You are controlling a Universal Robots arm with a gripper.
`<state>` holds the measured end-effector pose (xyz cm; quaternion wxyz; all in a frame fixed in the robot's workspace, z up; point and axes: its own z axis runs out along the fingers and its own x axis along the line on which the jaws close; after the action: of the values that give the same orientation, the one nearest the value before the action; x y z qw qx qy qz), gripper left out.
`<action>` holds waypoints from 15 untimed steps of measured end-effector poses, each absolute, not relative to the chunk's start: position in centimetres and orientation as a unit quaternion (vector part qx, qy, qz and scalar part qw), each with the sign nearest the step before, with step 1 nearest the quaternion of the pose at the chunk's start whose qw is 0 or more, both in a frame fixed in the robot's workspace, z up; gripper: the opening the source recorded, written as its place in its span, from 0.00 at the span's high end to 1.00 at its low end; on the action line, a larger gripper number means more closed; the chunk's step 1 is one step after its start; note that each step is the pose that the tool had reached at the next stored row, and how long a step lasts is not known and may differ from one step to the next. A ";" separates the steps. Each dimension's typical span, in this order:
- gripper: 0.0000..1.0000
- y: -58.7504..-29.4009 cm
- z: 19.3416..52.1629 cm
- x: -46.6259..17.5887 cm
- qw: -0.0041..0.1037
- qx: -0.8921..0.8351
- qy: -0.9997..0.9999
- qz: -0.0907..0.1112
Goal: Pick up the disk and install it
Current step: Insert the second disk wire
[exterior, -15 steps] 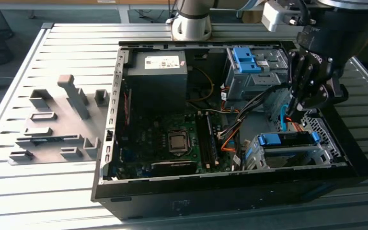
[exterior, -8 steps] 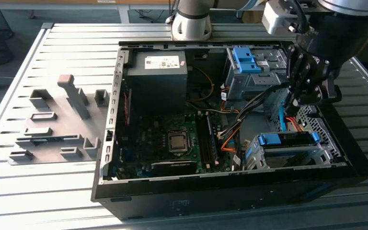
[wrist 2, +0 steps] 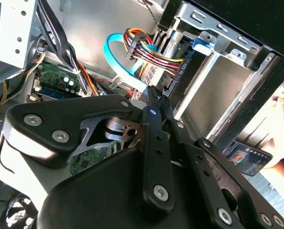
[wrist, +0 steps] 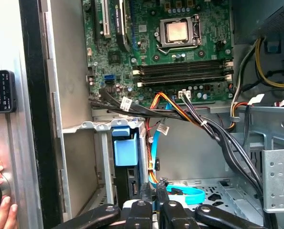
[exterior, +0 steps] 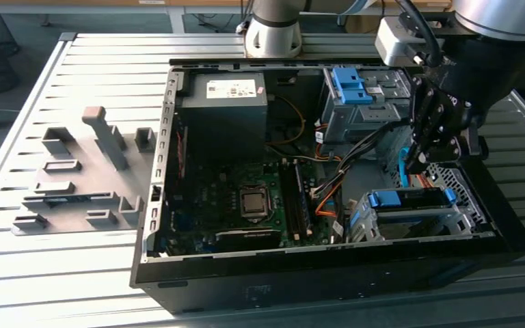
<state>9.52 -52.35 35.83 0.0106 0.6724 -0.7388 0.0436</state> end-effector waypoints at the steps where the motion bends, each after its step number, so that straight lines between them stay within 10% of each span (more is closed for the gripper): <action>1: 0.84 -52.3 35.8 9.5 0.011 0.672 -0.739 0.044; 15: 0.84 -52.4 35.8 9.5 0.009 0.672 -0.739 0.042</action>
<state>9.52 -52.37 35.81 0.0089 0.6724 -0.7389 0.0417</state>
